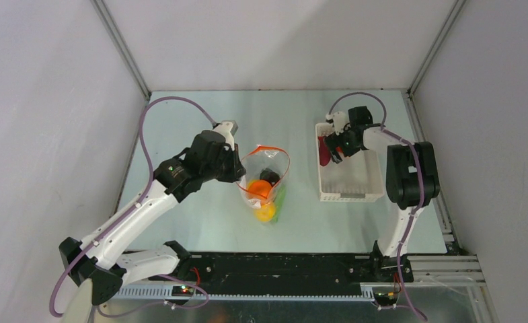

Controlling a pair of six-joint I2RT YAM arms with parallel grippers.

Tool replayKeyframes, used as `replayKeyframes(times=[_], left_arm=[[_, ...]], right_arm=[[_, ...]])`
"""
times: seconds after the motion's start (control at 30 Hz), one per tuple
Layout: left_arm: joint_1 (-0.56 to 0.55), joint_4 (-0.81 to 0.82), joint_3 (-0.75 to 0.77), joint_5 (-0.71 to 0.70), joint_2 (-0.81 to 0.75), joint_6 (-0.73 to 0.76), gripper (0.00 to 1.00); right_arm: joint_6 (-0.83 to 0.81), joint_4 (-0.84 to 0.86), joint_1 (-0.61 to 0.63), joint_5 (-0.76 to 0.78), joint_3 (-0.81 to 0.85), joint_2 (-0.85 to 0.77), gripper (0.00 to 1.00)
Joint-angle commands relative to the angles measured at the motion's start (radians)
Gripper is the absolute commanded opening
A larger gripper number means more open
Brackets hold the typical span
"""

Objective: Place the food in the zip-top bag and seal the zipper
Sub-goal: Pick up the fake vegetable from the bin.

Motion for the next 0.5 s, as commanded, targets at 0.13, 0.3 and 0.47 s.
replayKeyframes(times=[0.13,0.3,0.47], left_arm=[[0.003,0.022,0.019,-0.012,0.000,0.021,0.00],[0.002,0.022,0.021,-0.013,0.002,0.021,0.00],[0.004,0.021,0.021,-0.014,0.004,0.021,0.00]], right_arm=[[-0.065,-0.063,0.003,0.056,0.046,0.051,0.87],[-0.075,-0.073,0.004,0.042,0.053,0.056,0.78],[-0.079,-0.079,0.008,0.038,0.054,0.051,0.60]])
